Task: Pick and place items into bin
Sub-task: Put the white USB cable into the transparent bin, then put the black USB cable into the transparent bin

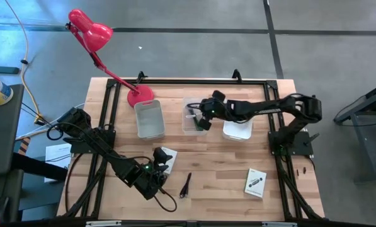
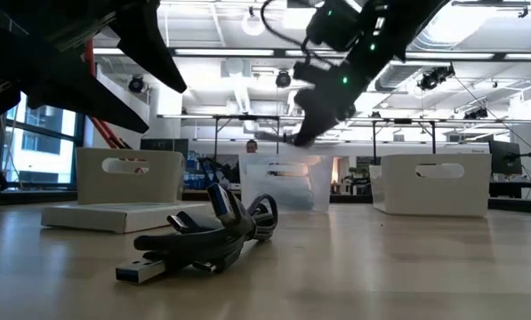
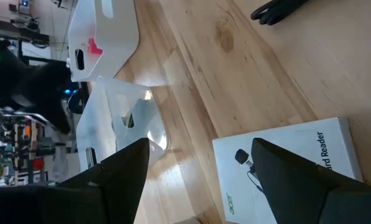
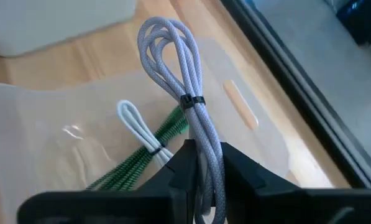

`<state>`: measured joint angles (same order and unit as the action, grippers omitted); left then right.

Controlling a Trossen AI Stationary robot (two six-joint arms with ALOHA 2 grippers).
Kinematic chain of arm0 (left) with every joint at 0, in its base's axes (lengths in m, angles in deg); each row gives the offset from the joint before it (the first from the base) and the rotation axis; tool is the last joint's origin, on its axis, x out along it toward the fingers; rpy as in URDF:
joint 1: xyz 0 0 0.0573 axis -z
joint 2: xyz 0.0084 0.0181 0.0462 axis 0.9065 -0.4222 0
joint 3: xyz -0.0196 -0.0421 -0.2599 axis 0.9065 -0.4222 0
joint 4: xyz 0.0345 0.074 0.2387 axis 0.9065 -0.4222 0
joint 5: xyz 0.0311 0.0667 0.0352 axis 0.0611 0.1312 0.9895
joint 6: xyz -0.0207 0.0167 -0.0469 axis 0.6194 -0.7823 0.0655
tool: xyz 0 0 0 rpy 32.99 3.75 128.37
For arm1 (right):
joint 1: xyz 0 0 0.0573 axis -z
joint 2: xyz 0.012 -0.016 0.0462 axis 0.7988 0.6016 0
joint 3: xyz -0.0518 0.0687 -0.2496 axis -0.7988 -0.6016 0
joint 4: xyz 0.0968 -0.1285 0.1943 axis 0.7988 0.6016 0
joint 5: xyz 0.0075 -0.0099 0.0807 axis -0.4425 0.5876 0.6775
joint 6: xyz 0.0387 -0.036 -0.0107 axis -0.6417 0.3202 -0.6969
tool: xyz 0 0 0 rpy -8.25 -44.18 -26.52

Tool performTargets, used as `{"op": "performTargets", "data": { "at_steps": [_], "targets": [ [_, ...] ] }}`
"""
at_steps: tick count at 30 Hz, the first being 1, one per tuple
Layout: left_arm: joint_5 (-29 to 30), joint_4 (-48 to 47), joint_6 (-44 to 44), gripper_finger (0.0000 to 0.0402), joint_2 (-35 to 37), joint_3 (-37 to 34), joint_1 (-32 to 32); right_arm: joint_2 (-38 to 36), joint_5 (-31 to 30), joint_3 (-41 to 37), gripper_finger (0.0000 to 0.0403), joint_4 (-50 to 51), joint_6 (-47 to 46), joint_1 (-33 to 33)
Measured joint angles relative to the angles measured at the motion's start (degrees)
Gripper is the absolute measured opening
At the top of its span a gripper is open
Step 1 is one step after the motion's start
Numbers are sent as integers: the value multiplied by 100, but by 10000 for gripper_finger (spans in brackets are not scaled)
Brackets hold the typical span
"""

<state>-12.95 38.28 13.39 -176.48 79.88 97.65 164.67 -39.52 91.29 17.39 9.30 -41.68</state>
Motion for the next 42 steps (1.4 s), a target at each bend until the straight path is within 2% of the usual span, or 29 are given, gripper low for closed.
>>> {"op": "performTargets", "data": {
  "at_steps": [6,14,19,23,27,30,33,39,42],
  "targets": [
    [0,-17,-1,271,0,0,-1,166,221,0,40,-95,-105,39],
    [0,-24,0,271,0,0,0,156,306,0,97,-125,-202,38],
    [-2,-24,0,271,0,0,-1,156,305,0,117,-123,-199,37],
    [-2,-24,0,271,0,0,-2,119,425,0,121,-109,126,-39],
    [-2,-80,0,271,0,0,0,43,1024,0,122,-127,683,-314],
    [2,-114,1,271,0,0,-1,-8,1225,0,122,-133,1029,-612],
    [26,-113,2,271,0,0,-2,-43,1044,0,122,-160,1238,-890],
    [21,-88,2,271,0,0,-2,-46,83,1,122,-153,1265,-1155],
    [-412,291,-113,271,0,0,-2,-74,84,0,122,-136,1265,-1177]
  ]
}}
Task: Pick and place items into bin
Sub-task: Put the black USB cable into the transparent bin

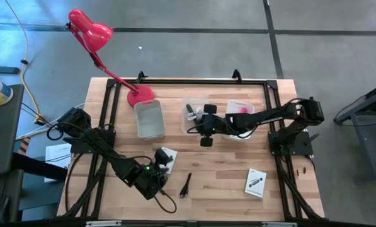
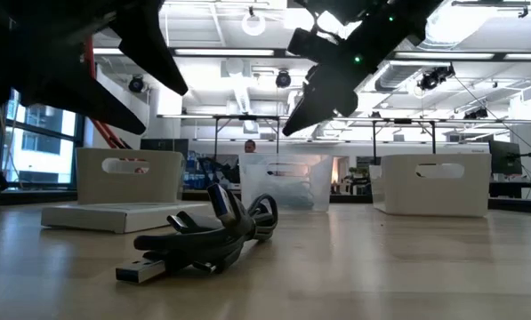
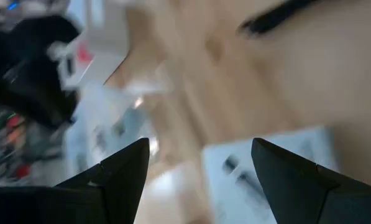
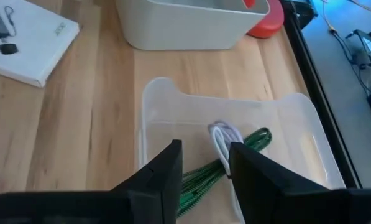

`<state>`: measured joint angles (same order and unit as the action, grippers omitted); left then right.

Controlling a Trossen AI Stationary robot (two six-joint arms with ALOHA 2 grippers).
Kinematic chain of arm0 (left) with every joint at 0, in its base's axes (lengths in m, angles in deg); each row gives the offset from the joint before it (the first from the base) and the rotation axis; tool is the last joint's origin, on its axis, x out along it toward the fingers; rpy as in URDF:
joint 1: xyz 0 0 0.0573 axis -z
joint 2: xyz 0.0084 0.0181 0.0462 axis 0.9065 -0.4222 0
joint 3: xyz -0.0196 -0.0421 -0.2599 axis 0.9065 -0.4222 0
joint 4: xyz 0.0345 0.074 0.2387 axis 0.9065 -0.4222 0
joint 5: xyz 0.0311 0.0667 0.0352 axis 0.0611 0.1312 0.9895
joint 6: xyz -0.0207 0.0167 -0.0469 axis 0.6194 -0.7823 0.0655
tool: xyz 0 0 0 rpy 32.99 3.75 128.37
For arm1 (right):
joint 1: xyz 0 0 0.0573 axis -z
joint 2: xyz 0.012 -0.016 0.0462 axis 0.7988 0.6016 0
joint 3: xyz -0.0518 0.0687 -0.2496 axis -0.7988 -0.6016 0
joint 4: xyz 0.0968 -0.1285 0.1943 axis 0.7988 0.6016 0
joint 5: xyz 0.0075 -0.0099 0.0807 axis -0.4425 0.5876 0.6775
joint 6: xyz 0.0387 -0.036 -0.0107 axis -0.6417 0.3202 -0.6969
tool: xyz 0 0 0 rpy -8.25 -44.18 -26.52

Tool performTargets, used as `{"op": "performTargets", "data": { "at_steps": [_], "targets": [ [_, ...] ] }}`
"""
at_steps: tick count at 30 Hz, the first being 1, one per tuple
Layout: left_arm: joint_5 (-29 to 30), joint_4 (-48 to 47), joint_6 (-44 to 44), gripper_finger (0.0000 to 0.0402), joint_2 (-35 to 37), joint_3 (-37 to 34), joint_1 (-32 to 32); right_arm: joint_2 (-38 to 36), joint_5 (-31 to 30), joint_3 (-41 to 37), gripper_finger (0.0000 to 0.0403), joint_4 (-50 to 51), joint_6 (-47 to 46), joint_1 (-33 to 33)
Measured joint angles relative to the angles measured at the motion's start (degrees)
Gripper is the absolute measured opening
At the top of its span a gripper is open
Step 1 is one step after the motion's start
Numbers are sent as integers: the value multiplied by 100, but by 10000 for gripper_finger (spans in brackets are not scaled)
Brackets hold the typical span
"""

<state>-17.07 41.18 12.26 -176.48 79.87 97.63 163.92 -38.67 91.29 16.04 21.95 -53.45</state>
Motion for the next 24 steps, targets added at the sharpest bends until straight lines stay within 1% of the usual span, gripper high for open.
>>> {"op": "performTargets", "data": {
  "at_steps": [3,5,9,11,17,21,24],
  "targets": [
    [-905,703,-527,271,-6,0,0,-152,120,0,122,8,-1,-80],
    [-1329,1151,-798,271,-75,0,4,-298,200,0,122,3,0,-180],
    [-1562,1612,-948,271,-180,4,-46,-615,359,0,123,113,57,-493],
    [-1737,1654,-951,271,-290,-7,-127,-735,388,0,123,198,53,-692],
    [-2506,2468,-1018,271,-872,-9,-429,-839,301,2,123,458,-204,-1342],
    [-2629,2632,-982,271,-1108,-7,-535,-834,87,2,123,673,-556,-1739],
    [-2646,2682,-866,271,-1137,-7,-573,-832,93,2,124,741,-908,-2037]
  ]
}}
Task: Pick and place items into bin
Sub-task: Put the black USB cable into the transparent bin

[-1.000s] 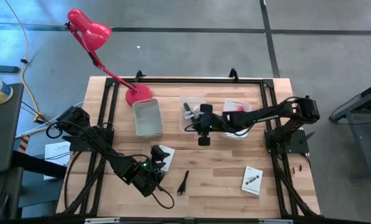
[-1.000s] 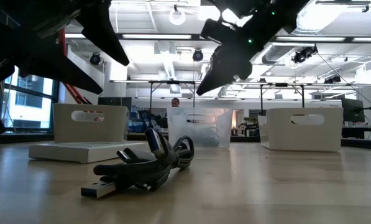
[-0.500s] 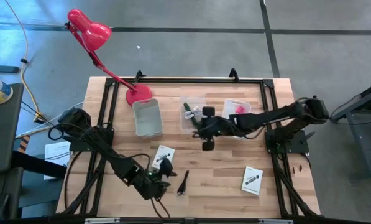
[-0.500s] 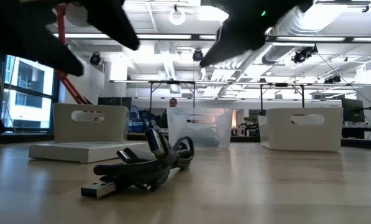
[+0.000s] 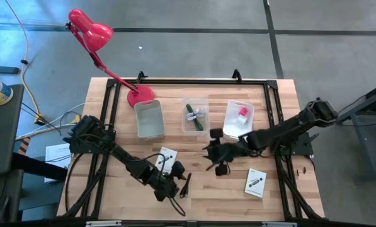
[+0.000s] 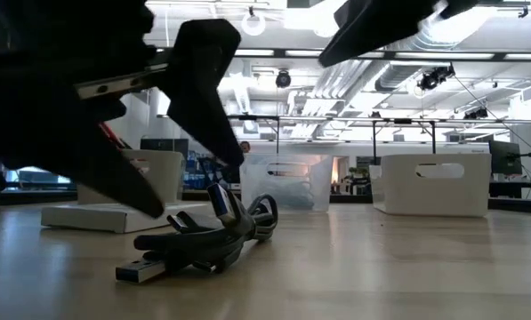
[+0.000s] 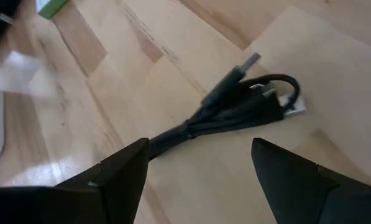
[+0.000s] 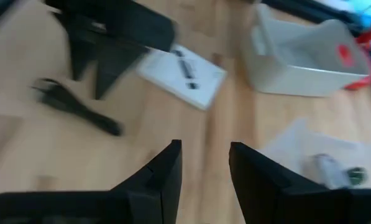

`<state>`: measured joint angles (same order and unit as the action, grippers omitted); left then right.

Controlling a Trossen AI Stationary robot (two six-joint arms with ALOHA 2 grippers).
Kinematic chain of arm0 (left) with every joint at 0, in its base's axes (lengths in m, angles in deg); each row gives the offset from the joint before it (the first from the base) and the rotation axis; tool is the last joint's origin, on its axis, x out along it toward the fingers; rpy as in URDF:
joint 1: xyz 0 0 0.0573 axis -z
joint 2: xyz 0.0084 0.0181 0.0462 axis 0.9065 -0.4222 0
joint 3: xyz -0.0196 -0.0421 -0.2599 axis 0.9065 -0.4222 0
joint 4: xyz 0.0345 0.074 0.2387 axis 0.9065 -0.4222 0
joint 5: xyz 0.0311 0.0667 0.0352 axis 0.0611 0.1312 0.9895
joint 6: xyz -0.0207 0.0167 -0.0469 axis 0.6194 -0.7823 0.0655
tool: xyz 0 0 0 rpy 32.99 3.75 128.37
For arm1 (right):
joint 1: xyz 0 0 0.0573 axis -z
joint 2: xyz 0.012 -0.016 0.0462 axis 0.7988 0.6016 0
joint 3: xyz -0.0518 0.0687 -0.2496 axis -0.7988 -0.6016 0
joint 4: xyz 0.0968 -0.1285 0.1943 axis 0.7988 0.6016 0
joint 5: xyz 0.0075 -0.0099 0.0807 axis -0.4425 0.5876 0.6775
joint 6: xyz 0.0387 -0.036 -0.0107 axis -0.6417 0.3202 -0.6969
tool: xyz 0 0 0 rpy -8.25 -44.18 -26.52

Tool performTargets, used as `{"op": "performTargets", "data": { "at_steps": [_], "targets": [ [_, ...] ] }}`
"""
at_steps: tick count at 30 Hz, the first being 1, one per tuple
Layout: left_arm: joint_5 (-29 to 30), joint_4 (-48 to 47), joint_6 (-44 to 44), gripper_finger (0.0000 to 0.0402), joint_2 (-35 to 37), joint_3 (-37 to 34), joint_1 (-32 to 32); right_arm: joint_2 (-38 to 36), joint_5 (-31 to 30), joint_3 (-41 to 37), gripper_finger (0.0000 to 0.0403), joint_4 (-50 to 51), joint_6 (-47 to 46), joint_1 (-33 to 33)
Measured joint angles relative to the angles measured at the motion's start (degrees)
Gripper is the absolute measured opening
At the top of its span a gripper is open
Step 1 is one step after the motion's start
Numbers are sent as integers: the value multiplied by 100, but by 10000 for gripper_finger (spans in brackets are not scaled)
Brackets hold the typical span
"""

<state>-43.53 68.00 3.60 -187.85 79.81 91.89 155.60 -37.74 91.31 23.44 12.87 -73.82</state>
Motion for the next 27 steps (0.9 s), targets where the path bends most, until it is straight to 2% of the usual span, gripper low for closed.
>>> {"op": "performTargets", "data": {
  "at_steps": [4,8,16,22,27],
  "targets": [
    [-44,183,204,263,0,2,-21,33,125,0,124,-1,-500,-434],
    [-344,212,913,238,2,4,-154,39,-40,0,124,28,-1032,-889],
    [-784,233,1328,182,-36,4,-161,79,-873,-2,124,294,-1877,-1737],
    [-1123,395,1368,154,-101,6,-183,79,-1356,-2,124,319,-2032,-2046],
    [-1375,426,1473,141,-101,7,-150,79,-1374,-4,124,363,-2147,-2063]
  ]
}}
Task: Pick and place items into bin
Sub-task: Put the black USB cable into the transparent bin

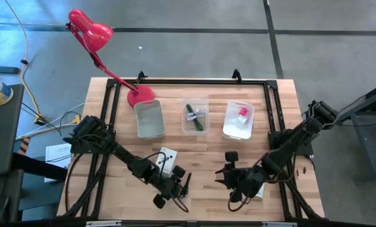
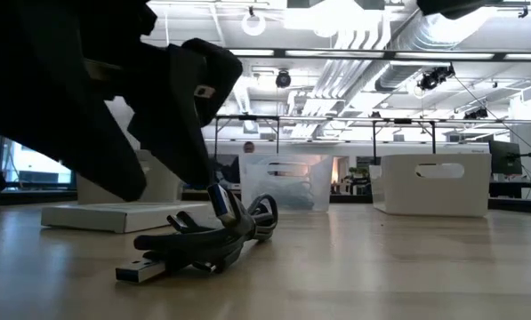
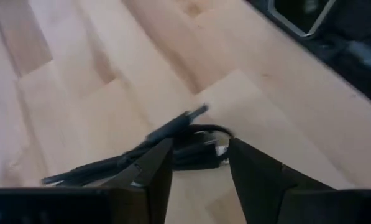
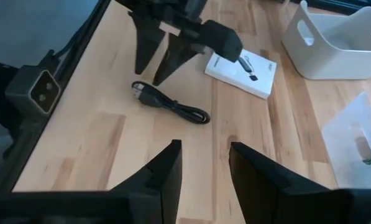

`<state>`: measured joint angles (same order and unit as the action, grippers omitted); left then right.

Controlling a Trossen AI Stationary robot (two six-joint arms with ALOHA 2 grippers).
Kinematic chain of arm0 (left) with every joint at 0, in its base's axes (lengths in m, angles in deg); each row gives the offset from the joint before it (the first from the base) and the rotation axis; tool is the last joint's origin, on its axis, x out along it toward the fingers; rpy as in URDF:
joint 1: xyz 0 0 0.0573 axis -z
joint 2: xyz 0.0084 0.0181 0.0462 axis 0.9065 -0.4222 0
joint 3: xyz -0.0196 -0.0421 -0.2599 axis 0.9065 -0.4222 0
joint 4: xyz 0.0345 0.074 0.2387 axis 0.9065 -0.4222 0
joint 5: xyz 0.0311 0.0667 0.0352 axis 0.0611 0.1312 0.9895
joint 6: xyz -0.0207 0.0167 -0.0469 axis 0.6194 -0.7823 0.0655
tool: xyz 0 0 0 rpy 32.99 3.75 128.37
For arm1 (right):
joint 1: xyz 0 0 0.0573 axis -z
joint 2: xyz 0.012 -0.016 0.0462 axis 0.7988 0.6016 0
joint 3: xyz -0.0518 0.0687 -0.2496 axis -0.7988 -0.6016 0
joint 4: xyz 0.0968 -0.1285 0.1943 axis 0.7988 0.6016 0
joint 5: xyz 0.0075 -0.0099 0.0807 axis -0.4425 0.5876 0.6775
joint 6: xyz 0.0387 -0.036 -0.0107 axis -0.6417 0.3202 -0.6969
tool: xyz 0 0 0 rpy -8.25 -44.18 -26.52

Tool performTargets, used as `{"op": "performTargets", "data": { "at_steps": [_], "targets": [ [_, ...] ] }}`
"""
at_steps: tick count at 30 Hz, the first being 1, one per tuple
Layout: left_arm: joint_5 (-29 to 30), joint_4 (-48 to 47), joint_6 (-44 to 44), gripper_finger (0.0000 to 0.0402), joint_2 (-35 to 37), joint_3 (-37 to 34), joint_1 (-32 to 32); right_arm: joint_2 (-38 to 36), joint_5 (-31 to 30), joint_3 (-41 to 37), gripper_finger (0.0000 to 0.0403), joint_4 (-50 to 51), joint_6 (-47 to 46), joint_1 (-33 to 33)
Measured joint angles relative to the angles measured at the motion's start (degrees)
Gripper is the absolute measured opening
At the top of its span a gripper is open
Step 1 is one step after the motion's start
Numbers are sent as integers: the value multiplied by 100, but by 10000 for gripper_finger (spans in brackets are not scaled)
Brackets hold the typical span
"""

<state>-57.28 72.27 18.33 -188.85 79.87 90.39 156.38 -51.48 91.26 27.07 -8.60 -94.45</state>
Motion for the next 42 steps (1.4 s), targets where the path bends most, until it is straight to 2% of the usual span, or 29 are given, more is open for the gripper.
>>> {"op": "performTargets", "data": {
  "at_steps": [6,10,13,17,23,29,33,38,42],
  "targets": [
    [-154,365,-133,138,-175,-1,20,0,-115,0,124,18,24,0],
    [-315,633,-290,138,-605,215,7,0,-133,-6,124,57,24,21],
    [-276,615,-433,138,-939,523,-48,0,-136,-9,124,73,4,31],
    [67,541,-558,138,-1127,834,-259,0,-133,-9,124,78,2,28],
    [207,354,-1059,138,-1119,1109,-728,0,-136,-9,124,154,-155,23],
    [-456,304,-1235,138,-1076,1149,-987,0,-120,-7,124,505,-490,-12],
    [-497,144,-1586,138,-820,1147,-879,0,-264,-7,124,928,-848,-35],
    [-27,-468,-2082,138,-365,1152,-667,0,-615,-9,124,953,-892,-61],
    [719,-1644,-2133,138,-20,1156,-411,0,-681,-45,124,533,-884,-8]
  ]
}}
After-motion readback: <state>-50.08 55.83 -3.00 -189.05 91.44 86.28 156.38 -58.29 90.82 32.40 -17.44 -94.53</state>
